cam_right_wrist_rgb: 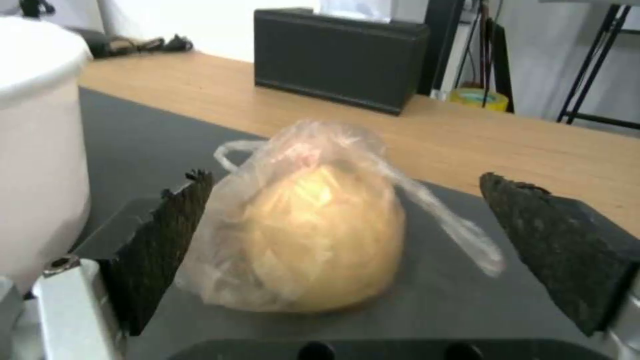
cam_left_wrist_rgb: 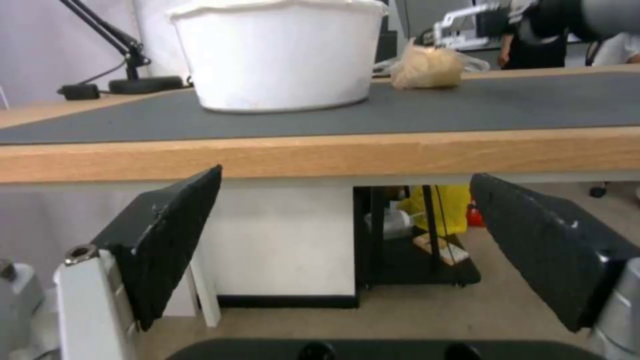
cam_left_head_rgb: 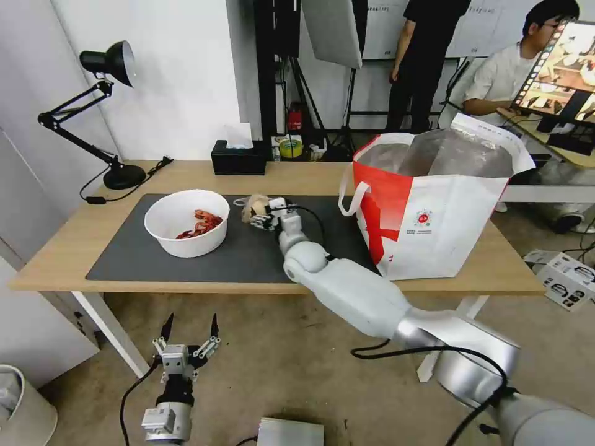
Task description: Pick up the trash from the table and place it into the takeout bag.
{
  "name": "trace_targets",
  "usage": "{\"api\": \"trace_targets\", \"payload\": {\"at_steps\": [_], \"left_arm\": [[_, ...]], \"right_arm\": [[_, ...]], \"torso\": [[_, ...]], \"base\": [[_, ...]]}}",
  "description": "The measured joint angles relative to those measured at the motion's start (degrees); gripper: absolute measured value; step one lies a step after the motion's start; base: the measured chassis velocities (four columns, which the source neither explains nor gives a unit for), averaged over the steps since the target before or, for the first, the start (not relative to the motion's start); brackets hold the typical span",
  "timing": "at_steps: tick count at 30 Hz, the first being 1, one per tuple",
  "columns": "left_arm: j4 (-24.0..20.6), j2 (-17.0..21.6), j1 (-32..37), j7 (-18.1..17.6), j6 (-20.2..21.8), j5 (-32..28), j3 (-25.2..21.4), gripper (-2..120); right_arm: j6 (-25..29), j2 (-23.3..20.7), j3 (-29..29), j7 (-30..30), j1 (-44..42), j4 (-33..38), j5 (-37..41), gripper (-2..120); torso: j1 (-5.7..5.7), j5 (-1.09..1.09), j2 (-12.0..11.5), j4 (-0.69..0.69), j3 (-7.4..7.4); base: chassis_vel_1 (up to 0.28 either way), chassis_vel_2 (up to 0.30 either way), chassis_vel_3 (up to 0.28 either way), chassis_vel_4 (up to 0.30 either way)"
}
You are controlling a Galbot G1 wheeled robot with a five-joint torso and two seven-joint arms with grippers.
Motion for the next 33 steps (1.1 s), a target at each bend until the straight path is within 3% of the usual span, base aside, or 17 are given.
{"api": "trace_targets", "payload": {"at_steps": [9, 15, 16, 21, 33], "left_arm": [[0.01, 0.00, 0.29, 0.00, -0.51, 0.00, -0.38, 100], [-0.03, -0.11, 0.32, 0.02, -0.57, 0.00, -0.30, 100], [-0.02, -0.22, 0.28, 0.02, -0.60, 0.00, -0.20, 100], [0.14, -0.34, 0.15, 0.02, -0.63, 0.00, -0.05, 100], [0.57, -0.14, -0.01, 0.03, -0.66, 0.02, -0.19, 100]], "right_arm": [[0.86, 3.93, -0.08, -2.18, 1.32, -8.62, -0.65, 100], [1.07, 4.21, -0.96, -3.93, 2.12, -10.67, -0.67, 91], [1.12, 4.21, -1.24, -4.86, 2.31, -11.39, -0.66, 81], [1.31, 4.14, -1.48, -6.35, 2.33, -12.13, -0.67, 68], [1.65, 3.94, -1.15, -7.33, 1.50, -12.01, -0.72, 19]], "torso": [[0.00, 0.01, 0.00, 0.00, 0.00], [0.00, 0.01, 0.01, -0.01, 0.00], [0.00, 0.01, 0.01, -0.01, 0.00], [0.00, 0.01, 0.01, -0.01, 0.00], [-0.01, 0.01, 0.02, -0.02, -0.02]], "base": [[0.000, 0.000, 0.000, 0.000], [0.000, 0.000, 0.000, 0.000], [0.000, 0.000, 0.000, 0.000], [0.000, 0.000, 0.000, 0.000], [0.000, 0.000, 0.000, 0.000]]}}
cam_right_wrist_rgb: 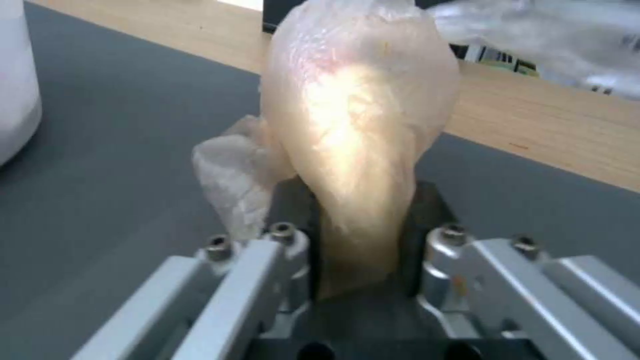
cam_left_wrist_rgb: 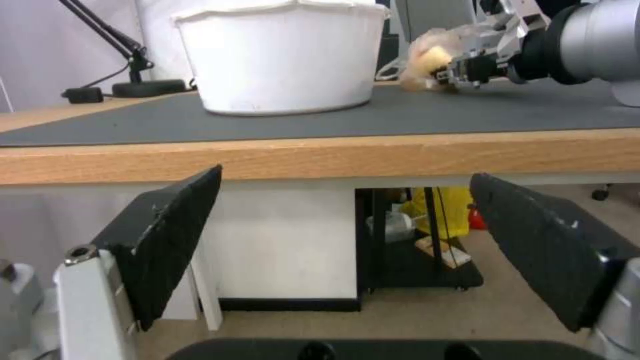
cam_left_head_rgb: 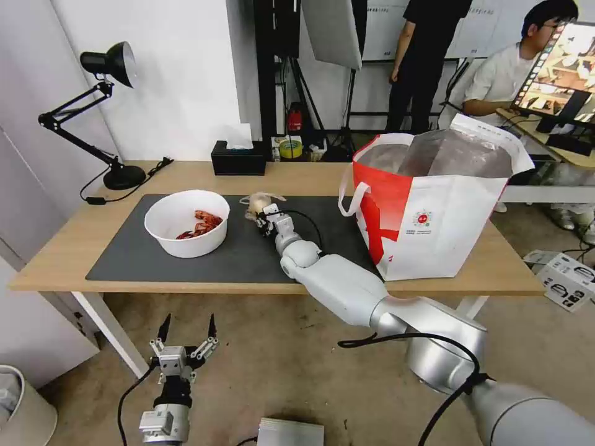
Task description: Pick up the trash from the table and place it into the takeout bag.
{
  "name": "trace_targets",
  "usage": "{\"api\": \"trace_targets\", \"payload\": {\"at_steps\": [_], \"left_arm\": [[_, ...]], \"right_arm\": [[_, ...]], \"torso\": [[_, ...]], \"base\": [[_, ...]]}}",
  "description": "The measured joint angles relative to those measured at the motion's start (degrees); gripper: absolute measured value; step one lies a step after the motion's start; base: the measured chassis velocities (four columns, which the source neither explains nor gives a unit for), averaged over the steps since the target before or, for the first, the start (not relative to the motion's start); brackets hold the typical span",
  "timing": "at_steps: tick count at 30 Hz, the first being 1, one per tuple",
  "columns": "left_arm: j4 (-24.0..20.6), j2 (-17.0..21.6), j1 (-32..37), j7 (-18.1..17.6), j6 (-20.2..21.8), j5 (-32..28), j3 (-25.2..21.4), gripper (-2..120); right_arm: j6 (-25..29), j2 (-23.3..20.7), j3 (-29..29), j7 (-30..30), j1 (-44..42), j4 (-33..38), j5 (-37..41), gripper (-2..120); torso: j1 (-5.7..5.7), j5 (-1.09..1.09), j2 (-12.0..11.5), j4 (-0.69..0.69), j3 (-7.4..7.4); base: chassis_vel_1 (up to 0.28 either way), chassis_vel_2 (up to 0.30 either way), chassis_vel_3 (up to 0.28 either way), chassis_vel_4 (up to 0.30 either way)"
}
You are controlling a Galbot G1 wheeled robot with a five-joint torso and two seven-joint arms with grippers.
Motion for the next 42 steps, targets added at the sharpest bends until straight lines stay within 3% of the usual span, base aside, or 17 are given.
{"api": "trace_targets", "payload": {"at_steps": [6, 11, 15, 19, 24, 26, 29, 36, 42], "left_arm": [[0.37, -0.04, -0.15, 0.00, -0.02, 0.01, 0.03, 100], [0.82, 0.14, -0.24, 0.01, -0.42, 0.03, -0.25, 100], [1.26, 0.50, -0.32, 0.08, -0.96, 0.05, -0.63, 100], [1.52, 0.84, -0.55, 0.49, -1.08, 0.09, -0.73, 100], [1.65, 1.36, -0.66, 1.21, -1.14, 0.11, -0.92, 100], [1.64, 1.73, -0.65, 1.40, -1.18, 0.13, -0.97, 100], [1.61, 1.80, -0.63, 1.46, -1.19, 0.13, -1.00, 100], [0.97, 1.88, -0.09, 1.58, -1.19, 0.15, -1.12, 100], [0.67, 1.67, 0.31, 1.67, -1.19, 0.29, -1.11, 100]], "right_arm": [[-0.43, -0.35, 0.18, 1.68, -0.64, 1.36, 0.12, 4], [-1.94, -2.02, 0.18, 3.91, -1.79, 5.32, 0.30, 3], [-5.15, -5.76, -0.08, 8.40, -3.26, 13.07, 0.53, 3], [-10.28, -11.66, 0.94, 15.44, -5.32, 25.27, 1.45, 3], [-12.87, -15.14, 2.89, 19.00, -7.00, 34.58, 2.27, 3], [-15.07, -17.79, 4.73, 21.88, -8.31, 43.54, 3.49, 3], [-15.81, -18.67, 5.54, 23.05, -8.79, 46.76, 3.71, 3], [-19.59, -23.16, 12.11, 30.12, -10.02, 63.90, 4.82, 3], [-22.06, -24.80, 20.31, 33.96, -10.01, 69.63, 7.54, 3]], "torso": [[0.00, 0.00, 0.00, 0.00, 0.00], [0.00, 0.01, 0.00, 0.01, 0.02], [0.01, 0.01, -0.03, 0.03, 0.05], [0.01, 0.01, -0.02, 0.00, 0.04], [0.01, 0.01, -0.03, 0.00, 0.04], [0.01, 0.01, -0.02, 0.01, 0.02], [0.01, 0.01, -0.03, 0.01, 0.02], [0.01, 0.01, -0.02, 0.01, 0.02], [0.01, 0.01, -0.02, 0.01, 0.02]], "base": [[0.000, 0.000, 0.000, 0.000], [0.000, 0.000, 0.000, 0.000], [0.000, 0.000, 0.000, 0.000], [0.000, 0.000, 0.000, 0.000], [0.000, 0.000, 0.000, 0.000], [0.000, 0.000, 0.000, 0.000], [0.000, 0.000, 0.000, 0.000], [0.000, 0.000, 0.000, 0.000], [0.000, 0.000, 0.000, 0.000]]}}
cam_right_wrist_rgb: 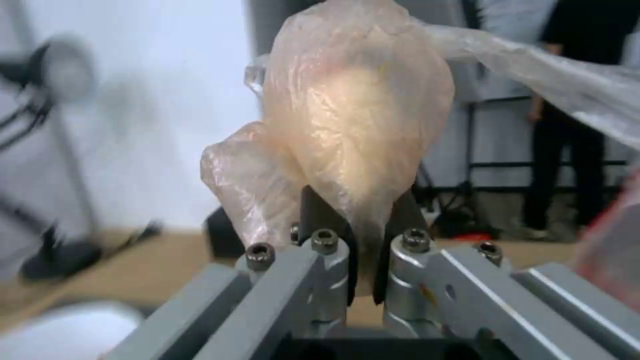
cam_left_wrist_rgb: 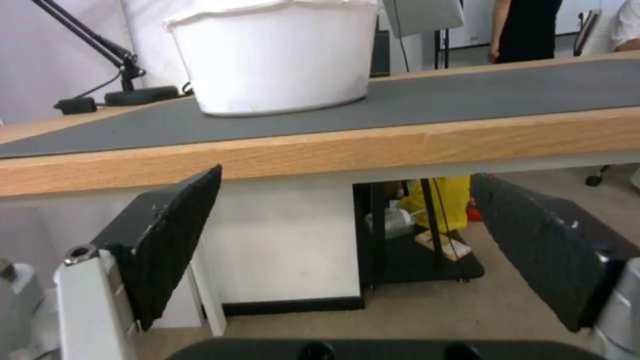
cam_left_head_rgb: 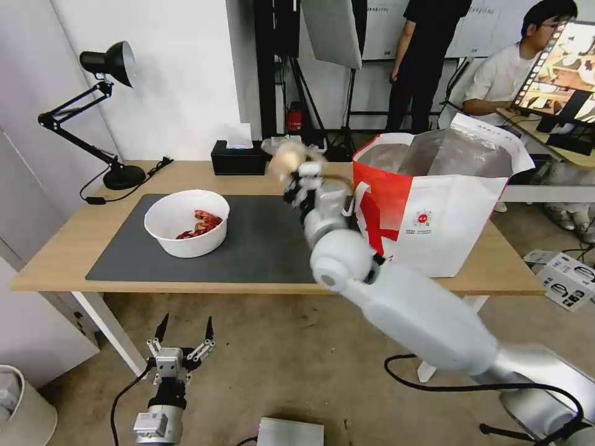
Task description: Pick up the trash from the table and place it into the takeout bag.
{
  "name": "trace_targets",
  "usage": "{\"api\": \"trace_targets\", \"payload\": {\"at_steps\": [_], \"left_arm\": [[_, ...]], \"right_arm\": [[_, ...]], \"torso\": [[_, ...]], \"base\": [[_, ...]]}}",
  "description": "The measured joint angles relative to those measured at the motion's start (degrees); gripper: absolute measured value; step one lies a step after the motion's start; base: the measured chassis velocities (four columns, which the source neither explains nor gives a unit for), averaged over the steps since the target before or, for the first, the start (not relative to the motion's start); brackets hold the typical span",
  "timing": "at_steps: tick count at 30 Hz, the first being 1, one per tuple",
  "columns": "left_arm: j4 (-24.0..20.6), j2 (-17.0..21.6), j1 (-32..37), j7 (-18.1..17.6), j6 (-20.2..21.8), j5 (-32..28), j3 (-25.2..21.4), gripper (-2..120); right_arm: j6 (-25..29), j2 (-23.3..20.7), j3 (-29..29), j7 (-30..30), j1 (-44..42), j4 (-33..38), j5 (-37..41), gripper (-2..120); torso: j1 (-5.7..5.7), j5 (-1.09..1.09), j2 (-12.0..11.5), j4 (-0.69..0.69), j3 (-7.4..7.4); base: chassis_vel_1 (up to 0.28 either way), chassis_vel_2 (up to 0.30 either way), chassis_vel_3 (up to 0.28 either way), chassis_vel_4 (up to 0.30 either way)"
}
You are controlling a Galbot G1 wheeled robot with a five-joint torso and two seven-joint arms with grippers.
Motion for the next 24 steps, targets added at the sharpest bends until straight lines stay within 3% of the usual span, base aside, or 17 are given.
{"api": "trace_targets", "payload": {"at_steps": [10, 24], "left_arm": [[-0.61, -0.51, 0.34, 0.14, 0.02, 0.52, 0.77, 100], [-0.77, -1.14, 0.96, 0.17, -0.09, 1.57, 1.59, 100]], "right_arm": [[-3.77, -4.12, 15.03, 6.62, 1.05, 0.00, 8.14, 3], [-7.92, -7.86, 24.18, 15.07, -5.04, 0.35, 17.57, 3]], "torso": [[0.00, 0.00, 0.00, 0.00, 0.00], [0.00, 0.00, 0.01, 0.00, 0.00]], "base": [[0.000, 0.000, 0.000, 0.000], [0.000, 0.000, 0.000, 0.000]]}}
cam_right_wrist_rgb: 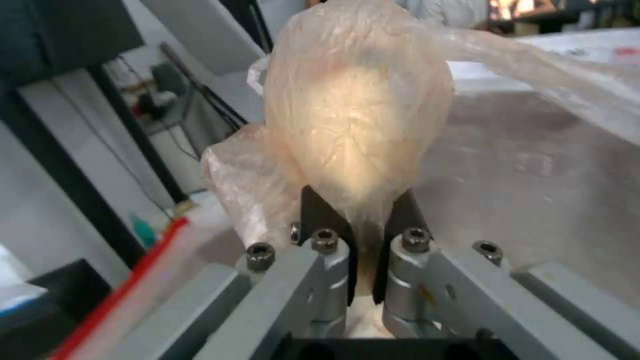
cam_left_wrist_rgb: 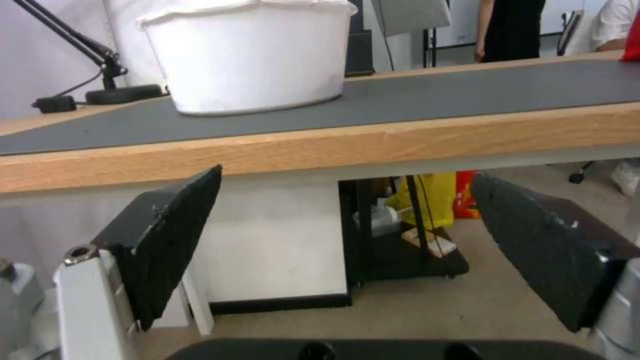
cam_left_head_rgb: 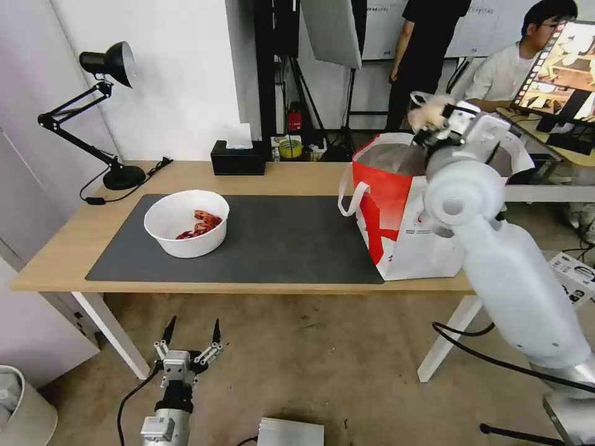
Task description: Pick up the trash from the table and place it into the takeout bag.
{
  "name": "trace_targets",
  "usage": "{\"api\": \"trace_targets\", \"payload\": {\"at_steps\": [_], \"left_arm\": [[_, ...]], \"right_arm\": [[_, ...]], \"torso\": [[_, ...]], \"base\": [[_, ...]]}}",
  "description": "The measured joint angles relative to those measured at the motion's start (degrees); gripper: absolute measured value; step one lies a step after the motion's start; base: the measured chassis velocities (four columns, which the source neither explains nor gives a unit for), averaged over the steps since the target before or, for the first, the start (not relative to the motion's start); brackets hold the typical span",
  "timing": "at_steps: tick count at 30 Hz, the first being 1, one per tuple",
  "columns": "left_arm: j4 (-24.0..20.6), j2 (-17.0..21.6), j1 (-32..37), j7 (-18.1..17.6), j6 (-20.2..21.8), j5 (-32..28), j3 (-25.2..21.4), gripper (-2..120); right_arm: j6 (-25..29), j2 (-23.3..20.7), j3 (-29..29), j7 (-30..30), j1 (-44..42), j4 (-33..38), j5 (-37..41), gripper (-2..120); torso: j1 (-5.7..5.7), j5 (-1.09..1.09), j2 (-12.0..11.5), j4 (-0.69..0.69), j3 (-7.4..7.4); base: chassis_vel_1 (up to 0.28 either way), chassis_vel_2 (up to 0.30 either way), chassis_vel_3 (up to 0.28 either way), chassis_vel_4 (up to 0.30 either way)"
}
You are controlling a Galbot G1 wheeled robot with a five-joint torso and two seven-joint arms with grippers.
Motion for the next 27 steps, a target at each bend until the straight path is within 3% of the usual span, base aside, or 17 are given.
{"api": "trace_targets", "payload": {"at_steps": [8, 20, 22, 26, 27], "left_arm": [[-0.03, -0.32, 0.21, 0.01, -0.22, 0.31, 0.31, 100], [0.42, -0.40, -0.01, 0.01, -0.28, 0.51, 0.59, 100], [0.55, -0.35, -0.20, 0.02, -0.28, 0.53, 0.62, 100], [0.64, -0.34, -0.27, 0.01, -0.28, 0.53, 0.66, 100], [0.69, -0.34, -0.29, 0.01, -0.28, 0.52, 0.67, 100]], "right_arm": [[-1.42, -1.19, 1.24, 0.78, -2.10, 0.65, 1.65, 3], [-1.25, -1.39, 2.29, 0.54, -4.00, 1.25, 2.03, 46], [-1.18, -1.49, 2.36, 0.45, -3.97, 1.25, 2.03, 58], [-0.44, -1.53, 2.36, -0.42, -3.80, 1.49, 1.97, 67], [1.21, -1.61, 2.32, -2.18, -3.57, 1.84, 1.35, 75]], "torso": [[0.00, -0.01, 0.00, 0.00, 0.00], [0.00, -0.01, 0.00, 0.01, 0.00], [0.00, -0.01, 0.00, 0.01, 0.00], [0.00, -0.01, 0.00, 0.00, 0.00], [0.00, -0.01, 0.00, 0.00, 0.00]], "base": [[0.000, 0.000, 0.000, 0.000], [0.000, 0.000, 0.000, 0.000], [0.000, 0.000, 0.000, 0.000], [0.000, 0.000, 0.000, 0.000], [0.000, 0.000, 0.000, 0.000]]}}
